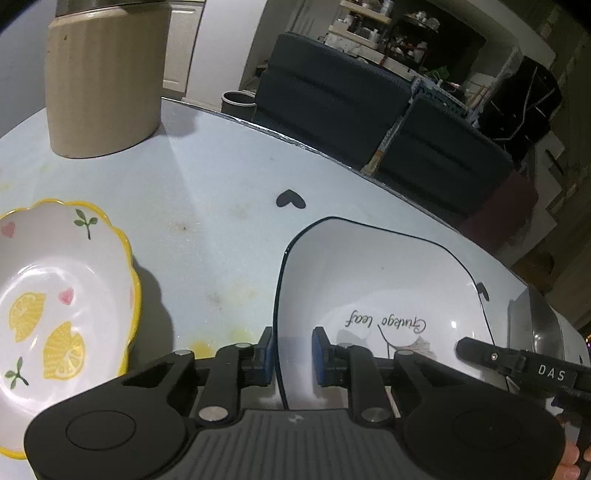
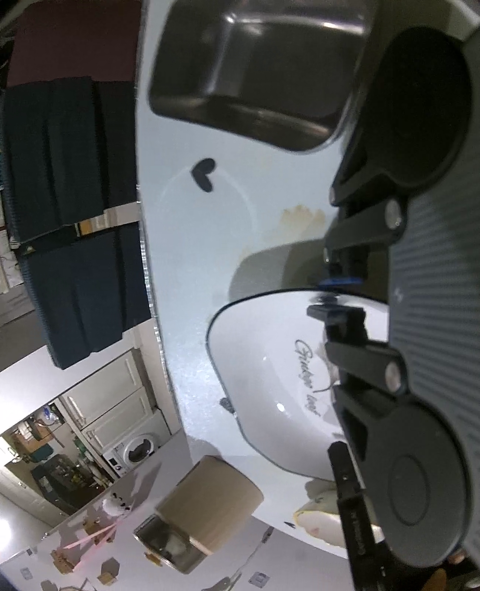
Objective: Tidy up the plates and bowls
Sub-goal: 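Lift the white plate with both grippers and carry it across the table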
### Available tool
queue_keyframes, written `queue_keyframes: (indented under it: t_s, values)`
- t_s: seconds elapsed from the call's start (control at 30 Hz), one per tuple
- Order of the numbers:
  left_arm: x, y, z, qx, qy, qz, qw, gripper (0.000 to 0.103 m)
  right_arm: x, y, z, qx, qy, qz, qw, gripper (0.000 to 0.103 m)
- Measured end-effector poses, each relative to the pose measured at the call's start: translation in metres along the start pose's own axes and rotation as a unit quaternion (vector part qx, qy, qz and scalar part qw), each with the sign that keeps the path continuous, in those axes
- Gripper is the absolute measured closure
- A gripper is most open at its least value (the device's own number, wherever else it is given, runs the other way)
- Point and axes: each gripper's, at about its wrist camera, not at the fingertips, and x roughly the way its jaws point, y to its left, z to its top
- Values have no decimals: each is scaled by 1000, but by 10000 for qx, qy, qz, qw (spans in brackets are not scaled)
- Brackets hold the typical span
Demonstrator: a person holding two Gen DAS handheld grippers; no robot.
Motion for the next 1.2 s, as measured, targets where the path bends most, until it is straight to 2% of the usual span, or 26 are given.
queue_keyframes:
  t_s: [0.23,0.3,0.4,0.6,0.87,1.2]
  values:
    - [2,1,3,151,-57,-91,9998,83,5,-6,-3,99,-145,129,9998,91]
    - [1,4,5,54,-53,-140,9999,86,4,-5,-5,49,-183,79,9998,90]
    - [-6,3,9,129,-259,-78,9996,87,2,4,-7,-194,-228,-93,9995,90]
    - [-34,-10,22,389,-657,-195,9969,88,-14,17,-5,-467,-503,-108,9976,90]
    - [-98,-29,22,673,-1142,-564,9896,89,-67,29,2,-523,-1016,-55,9934,90]
    - [-189,-33,-18,932,-1214,-960,9835,88,-158,54,-26,-714,-1291,-153,9889,90]
